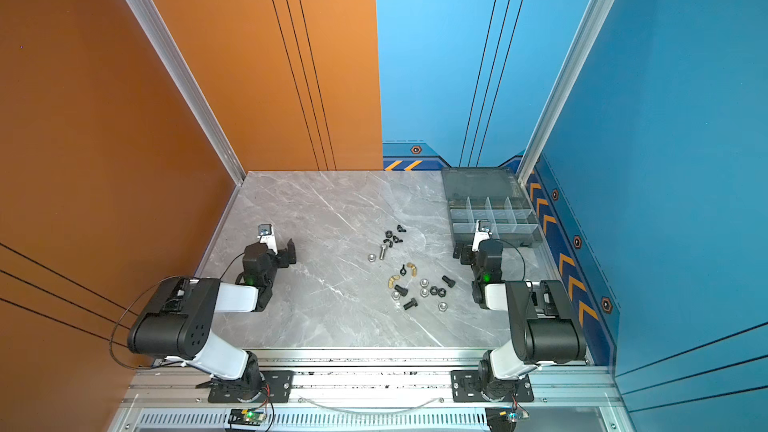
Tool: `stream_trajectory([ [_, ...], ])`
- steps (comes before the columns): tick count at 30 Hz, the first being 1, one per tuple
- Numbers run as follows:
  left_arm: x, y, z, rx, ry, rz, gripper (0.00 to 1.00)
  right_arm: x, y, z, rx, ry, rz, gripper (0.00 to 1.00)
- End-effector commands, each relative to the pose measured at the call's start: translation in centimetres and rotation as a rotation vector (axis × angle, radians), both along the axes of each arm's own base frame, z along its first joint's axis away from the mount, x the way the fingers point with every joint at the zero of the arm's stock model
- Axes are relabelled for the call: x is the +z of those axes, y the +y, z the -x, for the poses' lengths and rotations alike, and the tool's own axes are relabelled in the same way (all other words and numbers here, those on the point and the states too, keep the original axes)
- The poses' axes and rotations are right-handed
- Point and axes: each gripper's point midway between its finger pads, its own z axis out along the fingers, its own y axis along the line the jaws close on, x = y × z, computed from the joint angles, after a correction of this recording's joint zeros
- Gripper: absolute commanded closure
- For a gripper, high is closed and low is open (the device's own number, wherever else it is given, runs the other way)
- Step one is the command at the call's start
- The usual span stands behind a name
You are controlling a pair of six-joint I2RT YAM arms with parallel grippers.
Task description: Sort the screws and nuts into containers
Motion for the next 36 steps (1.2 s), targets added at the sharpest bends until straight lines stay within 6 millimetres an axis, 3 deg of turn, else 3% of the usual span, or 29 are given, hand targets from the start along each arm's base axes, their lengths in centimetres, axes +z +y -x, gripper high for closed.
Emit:
stream_trajectory([
  [1, 0.71, 0.24, -0.37, 0.018, -0.022, 0.003, 0.02, 0.05, -0.13, -0.01, -0.010, -0.004, 0.006, 0.00],
  [36, 0.84, 0.10, -0.25, 0.026, -0.028, -0.015, 0.02, 0.14, -0.06, 0.02, -0.007, -0.009, 0.007, 0.00],
])
